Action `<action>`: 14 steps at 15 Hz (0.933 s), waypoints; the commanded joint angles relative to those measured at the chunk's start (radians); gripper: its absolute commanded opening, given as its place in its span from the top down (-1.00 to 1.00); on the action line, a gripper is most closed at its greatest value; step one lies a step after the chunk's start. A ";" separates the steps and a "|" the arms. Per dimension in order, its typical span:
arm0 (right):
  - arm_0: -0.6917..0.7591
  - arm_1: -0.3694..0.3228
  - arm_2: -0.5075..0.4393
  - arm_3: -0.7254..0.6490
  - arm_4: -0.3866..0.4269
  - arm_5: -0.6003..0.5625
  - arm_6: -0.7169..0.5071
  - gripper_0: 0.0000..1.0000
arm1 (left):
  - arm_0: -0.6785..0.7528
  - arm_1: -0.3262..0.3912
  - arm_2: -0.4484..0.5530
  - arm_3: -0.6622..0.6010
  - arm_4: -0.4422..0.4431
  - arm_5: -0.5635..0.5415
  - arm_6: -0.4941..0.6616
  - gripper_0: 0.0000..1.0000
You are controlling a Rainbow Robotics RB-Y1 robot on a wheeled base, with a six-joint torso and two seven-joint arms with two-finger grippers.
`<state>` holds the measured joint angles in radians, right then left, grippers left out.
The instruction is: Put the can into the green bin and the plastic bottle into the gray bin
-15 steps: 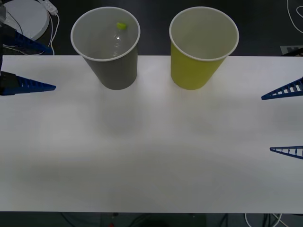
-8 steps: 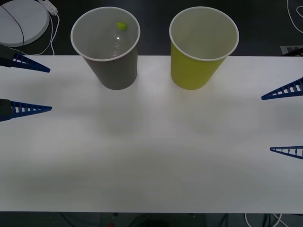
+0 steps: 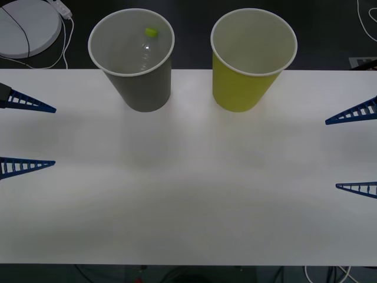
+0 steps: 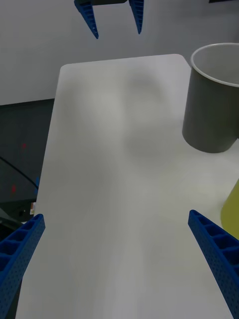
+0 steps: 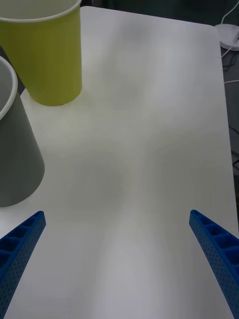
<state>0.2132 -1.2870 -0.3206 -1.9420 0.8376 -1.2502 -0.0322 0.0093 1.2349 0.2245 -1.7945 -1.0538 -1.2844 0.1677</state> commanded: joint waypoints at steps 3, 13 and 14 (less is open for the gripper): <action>0.000 0.000 0.000 0.000 0.000 0.000 0.000 -1.00 | 0.106 0.000 0.081 -0.063 0.014 -0.001 -0.033 -1.00; 0.000 0.000 0.000 0.000 0.000 0.000 0.000 -1.00 | 0.235 0.000 0.170 -0.132 0.061 -0.003 -0.066 -1.00; 0.000 0.000 0.000 0.000 0.000 0.000 0.000 -1.00 | 0.235 0.000 0.170 -0.132 0.061 -0.003 -0.069 -1.00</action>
<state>0.2132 -1.2870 -0.3206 -1.9420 0.8376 -1.2502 -0.0322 0.2437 1.2349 0.3943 -1.9267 -0.9930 -1.2865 0.1004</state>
